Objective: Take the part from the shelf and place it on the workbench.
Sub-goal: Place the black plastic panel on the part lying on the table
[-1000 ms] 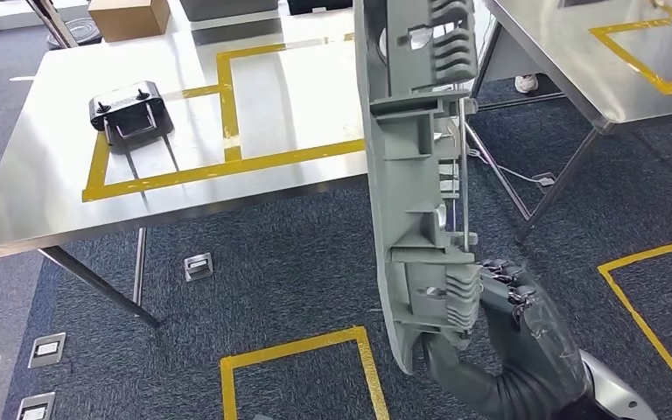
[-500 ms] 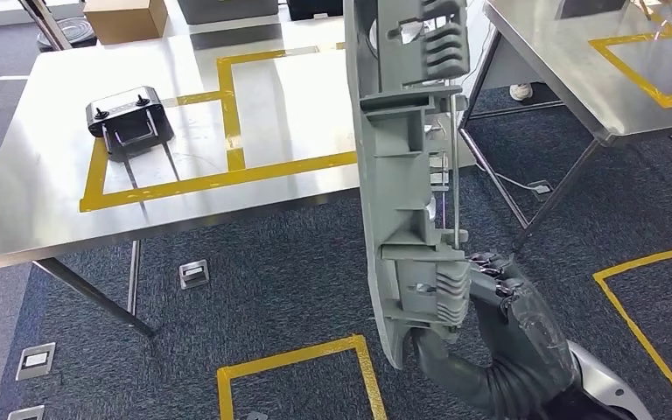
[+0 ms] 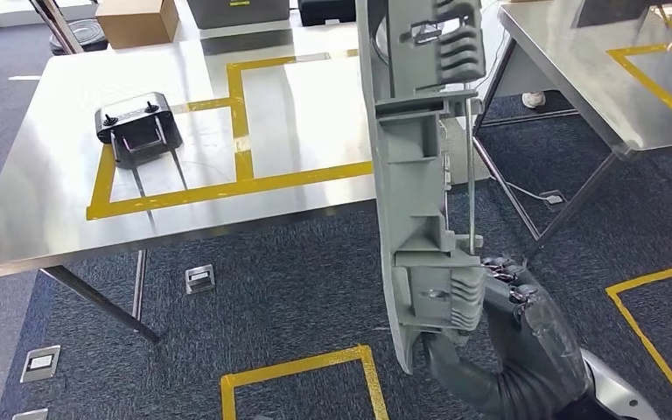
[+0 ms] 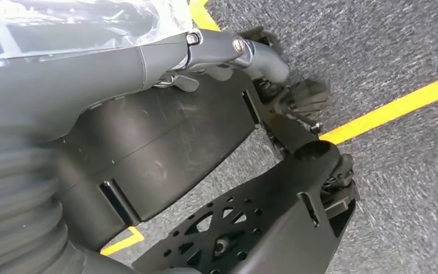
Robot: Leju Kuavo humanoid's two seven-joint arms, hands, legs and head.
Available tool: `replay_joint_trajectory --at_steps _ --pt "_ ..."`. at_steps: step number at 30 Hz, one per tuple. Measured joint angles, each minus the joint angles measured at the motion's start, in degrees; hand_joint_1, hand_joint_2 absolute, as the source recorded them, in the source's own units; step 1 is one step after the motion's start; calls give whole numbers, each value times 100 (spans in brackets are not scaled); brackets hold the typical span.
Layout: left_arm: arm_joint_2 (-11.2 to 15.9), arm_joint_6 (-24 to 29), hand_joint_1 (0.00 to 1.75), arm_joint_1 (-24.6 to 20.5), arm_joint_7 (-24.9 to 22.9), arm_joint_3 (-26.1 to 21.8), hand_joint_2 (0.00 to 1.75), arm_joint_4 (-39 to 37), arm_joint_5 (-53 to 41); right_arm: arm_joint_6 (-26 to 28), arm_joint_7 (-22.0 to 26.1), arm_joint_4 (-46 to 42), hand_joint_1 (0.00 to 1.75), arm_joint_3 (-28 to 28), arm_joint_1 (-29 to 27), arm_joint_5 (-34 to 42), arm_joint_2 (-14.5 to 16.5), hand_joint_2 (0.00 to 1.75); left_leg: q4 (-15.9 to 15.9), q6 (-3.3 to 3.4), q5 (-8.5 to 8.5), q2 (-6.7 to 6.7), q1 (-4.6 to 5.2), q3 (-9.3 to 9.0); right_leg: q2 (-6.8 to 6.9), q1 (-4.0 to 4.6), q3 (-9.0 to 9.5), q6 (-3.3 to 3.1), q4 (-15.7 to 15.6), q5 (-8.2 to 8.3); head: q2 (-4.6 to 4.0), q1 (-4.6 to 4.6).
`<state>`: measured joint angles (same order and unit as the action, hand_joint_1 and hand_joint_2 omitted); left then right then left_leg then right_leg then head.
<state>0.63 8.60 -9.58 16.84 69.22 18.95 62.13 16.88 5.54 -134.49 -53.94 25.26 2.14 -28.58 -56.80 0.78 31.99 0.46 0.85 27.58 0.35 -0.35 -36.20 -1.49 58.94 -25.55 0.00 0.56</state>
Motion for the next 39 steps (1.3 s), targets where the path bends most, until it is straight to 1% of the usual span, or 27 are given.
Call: replay_joint_trajectory --at_steps 2,3,5,6,7,8,10,11,12,14,17,18,20,21,22,23,24,25,26,27,29,32,34,36,37,38,39 --pt "7 0 0 -2 6 -1 175 0 24 -1 -2 0 175 1 2 4 2 175 -168 -78 122 -10 -8 46 4 -41 72 -43 -65 -25 0 -29" --pt "11 1 0 -10 17 -2 175 0 36 -2 -2 0 175 2 4 4 3 175 -425 -120 246 -11 -25 170 12 -63 112 -59 -89 -42 0 -52" --pt "14 4 0 -49 50 -5 175 0 43 -8 0 1 175 -1 5 8 3 175 -1178 -193 510 -14 -77 584 26 -71 174 -73 -99 -93 0 -90" --pt "15 6 0 -75 64 -7 175 0 43 -11 1 3 175 -3 4 11 4 175 -1477 -220 554 -14 -101 764 29 -76 214 -67 -98 -127 0 -95" --pt "15 7 0 -92 71 -8 175 0 44 -13 1 6 175 -5 2 15 5 175 -1593 -240 477 -14 -120 860 28 -83 266 -56 -96 -166 0 -101" --pt "15 7 0 -99 71 -8 175 0 45 -14 1 10 175 -7 1 19 5 175 -1501 -255 279 -15 -136 865 24 -91 328 -40 -92 -209 0 -106" --pt "16 5 0 -81 59 -5 175 0 45 -10 0 15 175 -8 -4 19 6 175 -904 -263 -257 -15 -160 692 15 -108 464 6 -92 -302 0 -116" --pt "17 5 0 -68 53 -5 175 0 44 -5 0 16 175 -8 -3 15 6 175 -631 -249 -435 -15 -155 602 10 -108 516 38 -90 -340 0 -120" --pt "17 4 0 -57 46 -4 175 0 41 3 0 17 175 -7 -4 8 7 175 -435 -216 -499 -16 -144 519 8 -106 543 73 -91 -363 0 -128" --pt "18 2 0 -54 36 -3 175 0 33 21 0 20 175 -4 -8 -4 8 175 -281 -118 -408 -17 -109 444 18 -99 528 148 -95 -371 0 -142" --pt "15 2 0 -55 26 -3 175 0 18 37 -7 19 175 -1 -14 -10 7 175 -114 17 -315 -9 -133 362 34 -101 438 243 20 -459 0 -121" --pt "14 2 0 -51 24 -3 175 0 16 39 -10 19 175 -1 -18 -11 5 175 -86 50 -309 -6 -141 335 27 -101 320 257 239 -557 0 -97" --pt "12 2 0 -42 22 -2 175 0 21 40 -9 19 175 -2 -29 -13 4 175 -75 106 -276 -6 -119 297 14 -99 -129 263 995 -804 0 -41" --pt "12 2 0 -38 21 -2 175 0 24 40 -9 20 175 -3 -36 -14 4 175 -76 127 -253 -5 -100 274 14 -96 -366 261 1348 -868 0 -23" --pt "12 2 0 -32 21 -2 175 0 27 40 -9 20 175 -4 -42 -15 4 175 -76 142 -225 -1 -80 239 14 -90 -529 250 1541 -832 0 -13" --pt "12 2 0 -26 19 -2 175 0 28 40 -10 20 175 -5 -47 -15 4 175 -76 149 -191 6 -62 192 14 -80 -583 227 1513 -679 0 -8" --pt "12 2 0 -20 16 -2 175 0 27 40 -13 20 175 -5 -51 -15 4 175 -77 151 -150 14 -44 132 13 -63 -529 189 1260 -423 0 -1" --pt "10 2 0 -11 13 -2 175 0 26 40 -14 20 175 -5 -52 -15 4 175 -75 148 -102 20 -31 72 12 -36 -407 137 896 -161 0 8" --pt "8 3 0 -6 8 -2 175 0 23 40 -14 21 175 -5 -51 -16 4 175 -76 134 -54 23 -9 36 16 -10 -275 88 566 23 0 10" --pt "7 6 0 1 5 -2 175 0 20 42 -13 20 175 -4 -42 -19 5 175 -76 112 -12 21 2 17 19 12 -149 52 284 95 0 12" --pt "2 13 0 7 4 -1 175 0 20 44 -9 17 175 -3 -33 -27 6 175 -59 56 36 5 10 20 15 41 -40 18 91 9 0 5" --pt "8 17 0 2 6 0 175 0 28 47 -13 15 175 -2 -38 -33 7 175 -98 -38 130 -18 1 -11 -4 6 62 -24 -47 -49 0 1" --pt "17 22 0 -11 21 -1 175 0 22 50 -16 15 175 -3 -39 -41 7 175 -565 -117 356 -18 -26 218 8 -36 157 -54 -119 -74 0 -42" --pt "21 33 0 -54 46 -3 175 0 17 51 -16 15 175 -5 -39 -50 7 175 -1298 -187 583 -18 -76 634 19 -52 229 -63 -130 -132 0 -79" --pt "21 39 0 -79 55 -4 175 0 19 51 -16 15 175 -8 -42 -51 7 175 -1522 -213 577 -19 -98 779 20 -60 274 -54 -124 -173 0 -88" --pt "21 44 0 -93 59 -4 175 0 22 51 -17 15 175 -9 -44 -52 8 175 -1551 -236 448 -19 -118 838 17 -70 330 -40 -115 -220 0 -98" --pt "21 46 0 -96 58 -4 175 0 28 52 -18 15 175 -10 -46 -56 8 175 -1374 -252 211 -19 -137 810 10 -81 394 -21 -103 -271 0 -107"
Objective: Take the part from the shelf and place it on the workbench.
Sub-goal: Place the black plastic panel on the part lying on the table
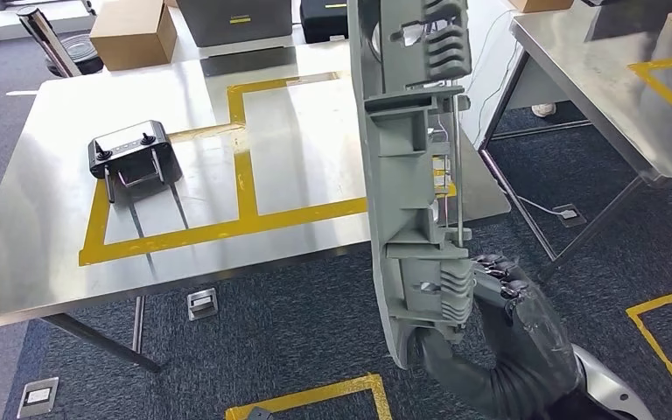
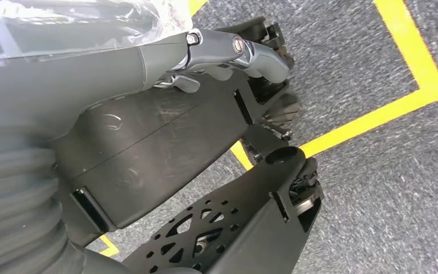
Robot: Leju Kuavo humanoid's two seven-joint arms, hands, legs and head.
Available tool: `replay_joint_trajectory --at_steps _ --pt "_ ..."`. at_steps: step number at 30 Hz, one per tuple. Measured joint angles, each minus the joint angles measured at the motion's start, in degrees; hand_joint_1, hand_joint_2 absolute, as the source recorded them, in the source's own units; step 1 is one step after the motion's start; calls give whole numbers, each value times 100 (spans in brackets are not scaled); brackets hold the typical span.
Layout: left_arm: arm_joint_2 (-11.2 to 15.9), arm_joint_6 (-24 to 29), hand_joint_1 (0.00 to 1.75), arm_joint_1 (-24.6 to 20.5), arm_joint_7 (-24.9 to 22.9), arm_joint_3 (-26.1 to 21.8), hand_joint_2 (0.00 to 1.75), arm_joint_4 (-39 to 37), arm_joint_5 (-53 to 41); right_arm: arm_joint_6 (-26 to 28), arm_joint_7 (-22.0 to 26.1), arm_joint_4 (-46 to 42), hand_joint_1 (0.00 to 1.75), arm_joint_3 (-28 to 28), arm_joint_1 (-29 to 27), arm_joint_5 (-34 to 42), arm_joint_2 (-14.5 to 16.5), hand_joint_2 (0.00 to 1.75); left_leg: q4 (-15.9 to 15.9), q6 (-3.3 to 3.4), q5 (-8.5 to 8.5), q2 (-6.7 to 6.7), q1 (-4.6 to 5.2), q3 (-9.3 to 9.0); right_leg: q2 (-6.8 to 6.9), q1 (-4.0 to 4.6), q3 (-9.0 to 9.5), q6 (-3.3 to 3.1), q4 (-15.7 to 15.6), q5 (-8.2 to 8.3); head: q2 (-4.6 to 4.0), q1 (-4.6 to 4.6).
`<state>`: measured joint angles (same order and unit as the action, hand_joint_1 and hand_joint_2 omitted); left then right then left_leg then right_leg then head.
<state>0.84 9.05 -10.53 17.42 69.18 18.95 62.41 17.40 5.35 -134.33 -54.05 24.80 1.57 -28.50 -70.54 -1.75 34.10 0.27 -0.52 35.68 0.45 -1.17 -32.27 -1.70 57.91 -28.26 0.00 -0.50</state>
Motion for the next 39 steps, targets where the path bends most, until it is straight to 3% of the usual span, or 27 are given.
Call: replay_joint_trajectory --at_steps 2,3,7,9,10,12,13,14,15,17,18,19,21,24,25,28,29,30,32,34,36,39 --pt "2 -2 0 24 -5 1 175 0 12 3 -7 1 175 -1 -4 -11 0 175 591 -9 -493 1 -19 -170 -14 -10 116 51 19 -95 0 -20" --pt "3 -3 0 37 -6 2 175 0 15 6 -12 2 175 0 -5 -20 0 175 820 12 -616 1 -13 -249 -22 -9 147 83 25 -126 0 -27" --pt "6 -7 0 43 -7 2 175 1 19 21 -27 4 175 2 -5 -52 0 175 1125 196 -493 3 10 -388 -3 -4 97 219 36 -163 0 -40" --pt "2 -7 0 45 -8 2 175 1 21 21 -36 3 175 2 -3 -53 -1 175 1188 269 -459 10 -16 -429 6 -6 -14 266 256 -273 0 -6" --pt "-1 -6 0 48 -9 2 175 1 21 21 -39 2 175 2 -4 -55 -1 175 1203 299 -448 12 -24 -453 3 -8 -167 277 541 -383 0 23" --pt "-3 -10 0 56 -13 2 175 0 21 20 -39 2 175 1 -5 -59 -2 175 1205 349 -407 13 -7 -494 1 -7 -642 278 1324 -601 0 75" --pt "-3 -17 0 61 -15 2 175 0 21 19 -39 3 175 -1 -7 -61 -2 175 1205 364 -381 14 5 -526 1 -6 -851 273 1611 -620 0 92" --pt "-1 -27 0 66 -19 2 175 0 21 18 -40 3 175 -2 -8 -61 -2 175 1205 372 -349 20 17 -569 1 -3 -975 260 1712 -530 0 101" --pt "0 -38 0 72 -25 2 175 0 22 18 -44 4 175 -2 -9 -61 -2 175 1205 372 -309 28 29 -627 1 3 -989 235 1581 -320 0 110" --pt "-1 -57 0 85 -39 2 175 0 23 16 -50 5 175 -3 -7 -61 -2 175 1214 353 -212 42 45 -739 2 32 -799 157 923 197 0 126" --pt "-1 -63 0 91 -44 3 175 0 22 15 -51 5 175 -3 -4 -62 -2 175 1214 331 -163 43 58 -778 1 54 -684 123 617 352 0 128" --pt "-1 -68 0 95 -46 3 175 0 22 12 -50 4 175 -3 7 -62 -1 175 1218 302 -127 40 65 -791 3 72 -589 98 402 373 0 137" --pt "0 -73 0 95 -46 5 175 0 19 7 -49 1 175 -2 19 -63 0 175 1250 236 -89 22 70 -807 -7 97 -500 76 248 259 0 137" --pt "13 -78 0 90 -46 6 175 0 16 6 -54 0 175 -2 15 -61 -1 175 1167 139 20 0 63 -815 -18 49 -374 33 106 196 0 113" --pt "20 -79 0 85 -40 5 175 0 15 6 -56 0 175 -1 16 -61 -1 175 948 108 124 0 56 -711 -13 30 -327 14 74 182 0 93" --pt "31 -71 0 23 -9 1 175 0 12 4 -57 1 175 -4 15 -60 1 175 -79 43 429 0 25 -114 0 29 -221 -17 61 96 0 51" --pt "32 -67 0 1 -4 -1 175 0 13 4 -57 2 175 -6 13 -57 1 175 -231 33 368 0 20 8 -1 29 -168 -14 62 56 0 43" --pt "32 -65 0 -9 -3 -1 175 0 14 4 -58 3 175 -8 11 -55 2 175 -183 30 189 0 17 39 -6 29 -102 -7 64 12 0 36" --pt "33 -61 0 3 -15 1 175 0 15 4 -59 5 175 -9 7 -52 2 175 375 56 -347 1 15 -114 -18 26 38 20 61 -80 0 24" --pt "39 -63 0 28 -29 2 175 0 15 6 -58 8 175 -10 12 -51 3 175 836 116 -632 1 44 -262 -30 33 105 71 58 -131 0 21" --pt "45 -69 0 31 -33 2 175 0 14 7 -58 11 175 -9 16 -50 5 175 976 197 -599 0 81 -312 -26 34 83 134 47 -131 0 6" --pt "45 -73 0 29 -36 2 175 0 14 8 -66 11 175 -4 16 -50 7 175 1216 315 -508 4 45 -424 -3 34 -1 226 138 -195 0 15"
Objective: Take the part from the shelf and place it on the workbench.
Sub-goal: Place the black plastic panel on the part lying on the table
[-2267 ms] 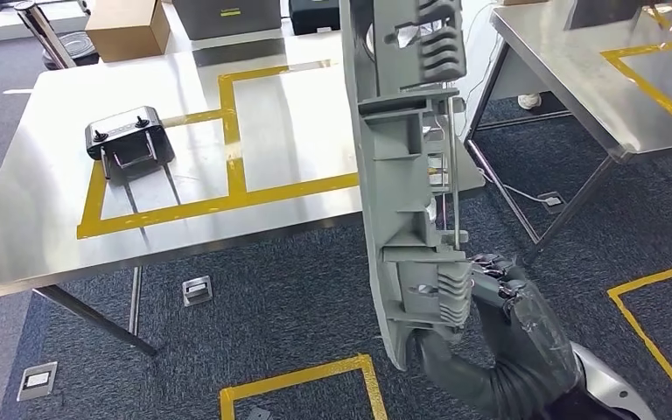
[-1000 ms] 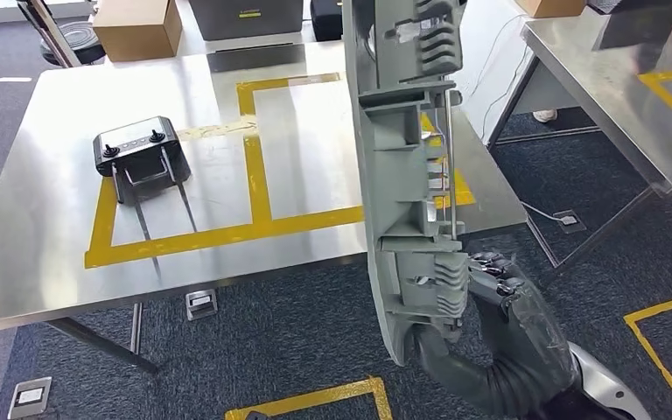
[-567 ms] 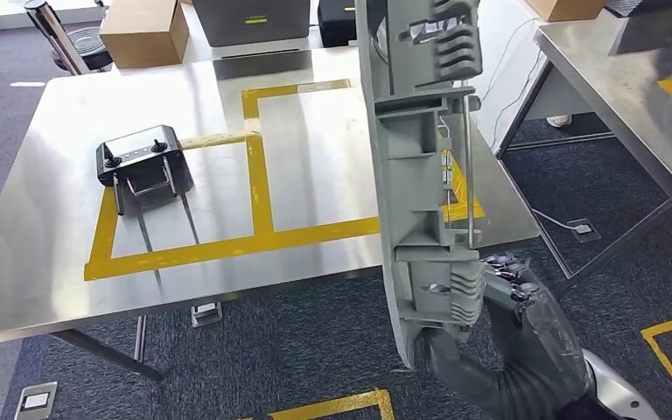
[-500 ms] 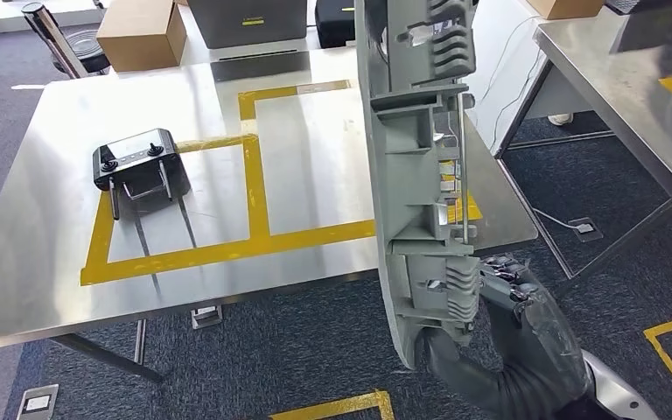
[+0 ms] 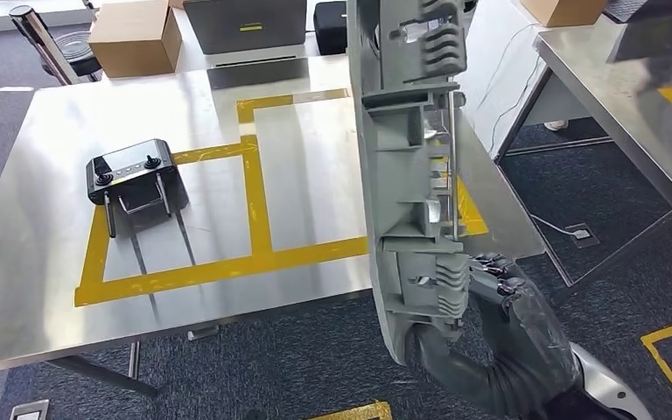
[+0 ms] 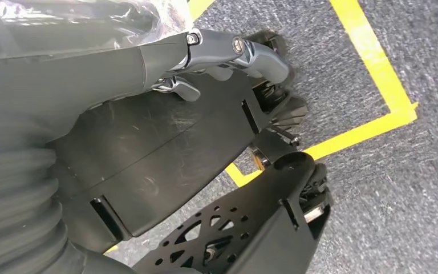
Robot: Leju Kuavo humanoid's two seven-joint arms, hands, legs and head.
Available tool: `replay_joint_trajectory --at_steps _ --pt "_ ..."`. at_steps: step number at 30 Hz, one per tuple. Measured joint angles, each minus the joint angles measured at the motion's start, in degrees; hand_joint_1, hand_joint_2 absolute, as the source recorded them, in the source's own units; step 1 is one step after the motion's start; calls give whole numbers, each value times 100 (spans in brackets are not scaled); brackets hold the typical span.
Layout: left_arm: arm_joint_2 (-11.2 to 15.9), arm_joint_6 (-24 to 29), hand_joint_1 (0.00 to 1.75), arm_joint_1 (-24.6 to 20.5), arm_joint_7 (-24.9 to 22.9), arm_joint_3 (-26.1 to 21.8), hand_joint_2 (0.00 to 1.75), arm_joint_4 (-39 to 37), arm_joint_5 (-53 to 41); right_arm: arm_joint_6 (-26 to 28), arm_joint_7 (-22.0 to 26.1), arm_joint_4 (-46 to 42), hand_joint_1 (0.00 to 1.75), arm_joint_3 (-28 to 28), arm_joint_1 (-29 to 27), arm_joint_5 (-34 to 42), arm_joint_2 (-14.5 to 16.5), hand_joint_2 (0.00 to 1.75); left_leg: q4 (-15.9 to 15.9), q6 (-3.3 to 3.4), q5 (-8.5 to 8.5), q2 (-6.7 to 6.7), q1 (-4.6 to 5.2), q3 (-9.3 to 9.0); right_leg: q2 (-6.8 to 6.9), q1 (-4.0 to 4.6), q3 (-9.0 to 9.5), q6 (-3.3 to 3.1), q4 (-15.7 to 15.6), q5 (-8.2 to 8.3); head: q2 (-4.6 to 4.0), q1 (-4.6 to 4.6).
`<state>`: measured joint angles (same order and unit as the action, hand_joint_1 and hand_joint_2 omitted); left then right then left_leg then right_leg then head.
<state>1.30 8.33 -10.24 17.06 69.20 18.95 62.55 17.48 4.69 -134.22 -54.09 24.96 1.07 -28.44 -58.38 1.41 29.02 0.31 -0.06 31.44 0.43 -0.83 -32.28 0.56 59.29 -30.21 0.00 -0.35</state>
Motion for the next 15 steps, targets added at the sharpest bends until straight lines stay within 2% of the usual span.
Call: replay_joint_trajectory --at_steps 1,3,4,5,6,7,8,9,10,12,15 --pt "-1 0 0 4 -2 0 175 0 0 1 -2 0 175 1 1 0 0 175 64 28 15 3 -19 -37 -1 0 -114 24 204 -89 0 19" --pt "-2 0 0 14 -3 1 175 0 1 1 -3 1 175 -1 -2 0 0 175 92 62 39 5 -25 -78 -7 -6 -523 55 903 -323 0 66" --pt "-2 2 0 20 -4 2 175 0 2 1 -3 2 175 -3 -5 0 0 175 92 72 61 6 -22 -104 -7 -7 -745 64 1248 -393 0 80" --pt "-3 6 0 27 -5 2 175 0 5 1 -3 3 175 -4 -8 0 0 175 91 77 90 7 -18 -143 -7 -8 -904 68 1449 -369 0 90" --pt "-3 12 0 35 -7 2 175 0 8 1 -4 3 175 -5 -10 0 0 175 91 75 127 11 -15 -195 -7 -7 -968 62 1446 -228 0 94" --pt "-4 19 0 43 -10 2 175 0 10 1 -5 4 175 -6 -12 0 0 175 90 67 171 17 -14 -260 -7 -6 -930 49 1228 18 0 101" --pt "-7 24 0 52 -15 2 175 0 13 2 -5 4 175 -7 -12 0 0 175 90 53 222 22 -12 -328 -6 -3 -825 29 873 299 0 111" --pt "-10 29 0 60 -19 3 175 0 13 2 -5 5 175 -9 -8 0 1 175 90 29 274 26 0 -368 -4 10 -705 6 554 500 0 119" --pt "-13 34 0 66 -21 3 175 0 13 3 -4 4 175 -11 -1 0 1 175 85 -1 320 26 10 -391 -1 22 -584 -18 275 583 0 126" --pt "-19 52 0 71 -24 5 175 0 12 5 -2 4 175 -20 8 0 1 175 93 -63 369 15 21 -382 -5 51 -468 -71 73 492 0 121" --pt "-20 75 0 69 -25 7 175 0 13 8 -7 4 175 -27 2 0 1 175 62 -156 452 -4 13 -404 -20 23 -389 -150 -41 409 0 102"
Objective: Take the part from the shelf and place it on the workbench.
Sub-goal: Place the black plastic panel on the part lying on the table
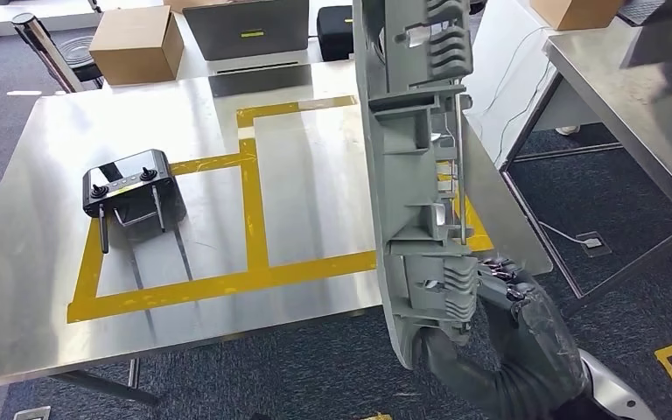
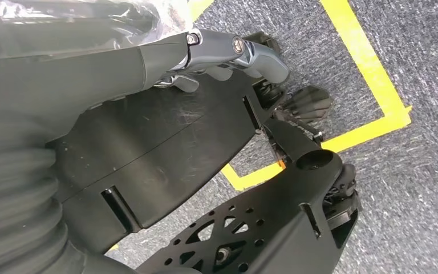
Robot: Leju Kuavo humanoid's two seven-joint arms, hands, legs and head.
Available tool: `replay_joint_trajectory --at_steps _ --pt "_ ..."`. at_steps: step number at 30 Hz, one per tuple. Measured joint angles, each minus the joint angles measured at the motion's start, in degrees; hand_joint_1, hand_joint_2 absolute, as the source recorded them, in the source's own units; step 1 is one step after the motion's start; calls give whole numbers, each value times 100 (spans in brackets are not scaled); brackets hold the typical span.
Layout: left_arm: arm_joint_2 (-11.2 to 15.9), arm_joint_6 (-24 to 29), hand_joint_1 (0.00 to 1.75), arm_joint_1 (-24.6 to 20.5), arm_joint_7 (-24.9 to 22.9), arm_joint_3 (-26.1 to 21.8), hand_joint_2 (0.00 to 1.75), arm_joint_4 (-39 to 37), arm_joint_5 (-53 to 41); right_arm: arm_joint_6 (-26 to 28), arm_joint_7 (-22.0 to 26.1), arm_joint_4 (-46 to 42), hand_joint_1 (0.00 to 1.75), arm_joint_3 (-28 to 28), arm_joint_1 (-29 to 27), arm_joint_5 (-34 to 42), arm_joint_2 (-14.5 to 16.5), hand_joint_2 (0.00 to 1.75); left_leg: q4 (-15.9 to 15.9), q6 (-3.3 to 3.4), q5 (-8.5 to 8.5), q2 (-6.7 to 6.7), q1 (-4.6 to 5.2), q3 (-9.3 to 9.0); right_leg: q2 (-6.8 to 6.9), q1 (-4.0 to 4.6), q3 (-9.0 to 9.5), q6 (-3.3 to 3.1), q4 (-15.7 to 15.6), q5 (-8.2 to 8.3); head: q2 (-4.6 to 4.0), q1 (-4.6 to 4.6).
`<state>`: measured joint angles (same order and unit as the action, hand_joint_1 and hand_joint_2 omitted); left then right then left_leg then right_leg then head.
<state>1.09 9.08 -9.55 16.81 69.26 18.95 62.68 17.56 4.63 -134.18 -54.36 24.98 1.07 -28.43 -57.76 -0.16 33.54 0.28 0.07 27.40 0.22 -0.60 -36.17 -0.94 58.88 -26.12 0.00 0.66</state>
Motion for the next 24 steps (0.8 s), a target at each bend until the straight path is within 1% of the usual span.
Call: replay_joint_trajectory --at_steps 1,2,4,5,6,7,8,9,10,11,13,14,15,16,17,19,20,21,22,23,24 --pt "2 2 0 -3 4 -1 175 0 -1 3 -2 0 175 -1 -1 0 0 175 -156 -33 86 0 -4 65 4 -18 35 -26 -28 -13 0 -18" --pt "4 3 0 -14 10 -2 175 0 -3 7 -3 0 175 -1 -2 0 0 175 -436 -62 211 0 -12 205 12 -29 69 -51 -44 -30 0 -39" --pt "7 4 0 -63 26 -7 175 0 -6 9 -2 0 175 -5 -4 0 0 175 -1198 -103 461 0 -31 627 24 -29 126 -80 -49 -81 0 -72" --pt "8 4 0 -90 30 -8 175 0 -6 9 -2 0 175 -10 -7 0 1 175 -1464 -114 481 -1 -37 789 26 -29 167 -81 -48 -113 0 -80" --pt "9 4 0 -107 31 -9 175 0 -6 9 -2 0 175 -15 -10 0 1 175 -1544 -119 384 -1 -41 867 23 -30 219 -76 -47 -149 0 -89" --pt "9 4 0 -111 28 -8 175 0 -4 9 -2 0 175 -18 -13 0 1 175 -1394 -117 165 -1 -44 845 16 -31 283 -67 -45 -188 0 -96" --pt "9 4 0 -103 22 -8 175 0 -3 9 -2 0 175 -20 -14 0 1 175 -1082 -105 -121 -1 -47 758 8 -32 349 -53 -44 -229 0 -104" --pt "10 4 0 -89 18 -7 175 0 -1 9 -2 1 175 -21 -15 0 0 175 -785 -85 -347 0 -46 663 1 -31 399 -33 -48 -265 0 -109" --pt "12 4 0 -76 15 -7 175 0 -1 10 -2 1 175 -21 -11 -1 -1 175 -525 -60 -509 1 -35 584 -10 -26 431 -6 -43 -292 0 -112" --pt "14 3 0 -66 15 -7 175 0 -1 13 -1 1 175 -21 -8 -1 0 175 -367 -28 -559 1 -21 530 -17 -24 433 25 -40 -302 0 -120" --pt "16 1 0 -68 17 -7 175 0 -3 16 1 -1 175 -20 -5 -1 2 175 -235 41 -491 -1 5 484 -16 -19 395 91 -37 -293 0 -138" --pt "15 -1 0 -69 16 -7 175 1 -3 17 0 -1 175 -19 -7 -1 3 175 -169 81 -455 -2 -10 454 -6 -20 372 122 -38 -301 0 -145" --pt "14 -2 0 -69 17 -7 175 1 -2 16 -2 -2 175 -17 -8 -1 4 175 -114 115 -438 0 -25 432 2 -17 344 149 -1 -330 0 -138" --pt "13 -2 0 -66 18 -7 175 2 -1 16 -3 -2 175 -16 -6 -1 3 175 -66 147 -431 2 -42 409 6 -16 274 171 134 -401 0 -118" --pt "10 -2 0 -64 18 -7 175 2 -1 16 -4 -2 175 -16 -7 -1 3 175 -42 176 -426 4 -56 389 5 -18 142 192 381 -513 0 -93" --pt "9 -4 0 -57 17 -7 175 2 -1 15 -2 -1 175 -18 -9 -2 2 175 -34 212 -405 5 -46 366 2 -23 -277 219 1122 -759 0 -40" --pt "9 -6 0 -54 17 -7 175 2 -2 15 -1 1 175 -20 -12 -2 2 175 -35 222 -389 6 -39 347 2 -24 -471 225 1420 -803 0 -27" --pt "10 -9 0 -49 17 -7 175 2 -3 14 -1 1 175 -21 -14 -2 2 175 -36 226 -368 8 -32 319 2 -24 -582 223 1541 -743 0 -18" --pt "12 -16 0 -44 17 -7 175 2 -3 14 -2 2 175 -21 -17 -2 2 175 -37 225 -341 12 -25 278 2 -22 -585 210 1440 -570 0 -10" --pt "13 -25 0 -38 17 -7 175 2 -4 14 -3 2 175 -22 -18 -2 2 175 -37 218 -308 17 -20 229 2 -18 -485 186 1136 -316 0 -1" --pt "13 -38 0 -31 15 -6 175 2 -4 14 -3 3 175 -22 -18 -2 2 175 -35 205 -273 20 -17 193 3 -8 -339 152 768 -98 0 10"
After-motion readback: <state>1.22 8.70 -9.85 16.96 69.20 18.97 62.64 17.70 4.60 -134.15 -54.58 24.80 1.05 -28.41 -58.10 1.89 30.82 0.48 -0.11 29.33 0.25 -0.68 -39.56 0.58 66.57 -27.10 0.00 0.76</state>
